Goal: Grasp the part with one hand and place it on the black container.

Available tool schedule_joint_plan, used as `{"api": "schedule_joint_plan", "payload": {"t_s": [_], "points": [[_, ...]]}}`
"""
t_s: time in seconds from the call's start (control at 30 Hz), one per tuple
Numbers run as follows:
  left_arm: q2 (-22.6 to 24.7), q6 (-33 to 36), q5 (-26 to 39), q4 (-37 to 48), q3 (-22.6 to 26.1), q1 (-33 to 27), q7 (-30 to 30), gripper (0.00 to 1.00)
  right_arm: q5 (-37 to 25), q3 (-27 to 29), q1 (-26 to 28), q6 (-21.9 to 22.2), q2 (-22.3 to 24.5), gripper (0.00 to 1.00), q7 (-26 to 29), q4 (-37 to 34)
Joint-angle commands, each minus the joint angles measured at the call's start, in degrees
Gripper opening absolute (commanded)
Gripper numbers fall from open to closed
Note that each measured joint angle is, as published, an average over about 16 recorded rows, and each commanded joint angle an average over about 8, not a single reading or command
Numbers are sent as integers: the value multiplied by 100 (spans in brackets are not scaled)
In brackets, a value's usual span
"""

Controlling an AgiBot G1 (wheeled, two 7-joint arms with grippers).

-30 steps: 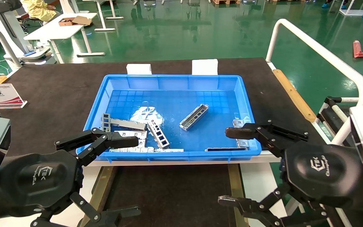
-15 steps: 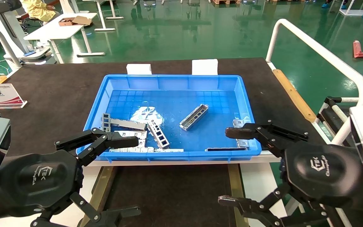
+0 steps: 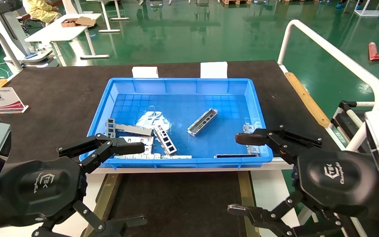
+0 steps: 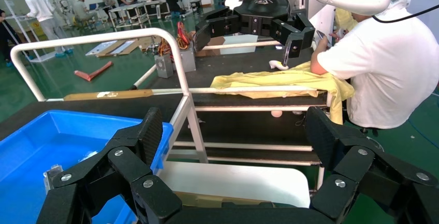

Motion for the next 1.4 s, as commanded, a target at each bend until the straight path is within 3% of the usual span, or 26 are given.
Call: {"api": "schedule_joint_plan", "payload": {"t_s": [0.03,0.87,1.4], "points": [[0,0,0,0,0,0,0,100,0,0,0,0,0,100,0,0],[39,-85,-12,8,-19,-13,5,100,0,0,0,0,0,100,0,0],[701,-1180,787,-36,330,-220,-182,100,0,0,0,0,0,100,0,-1]]}}
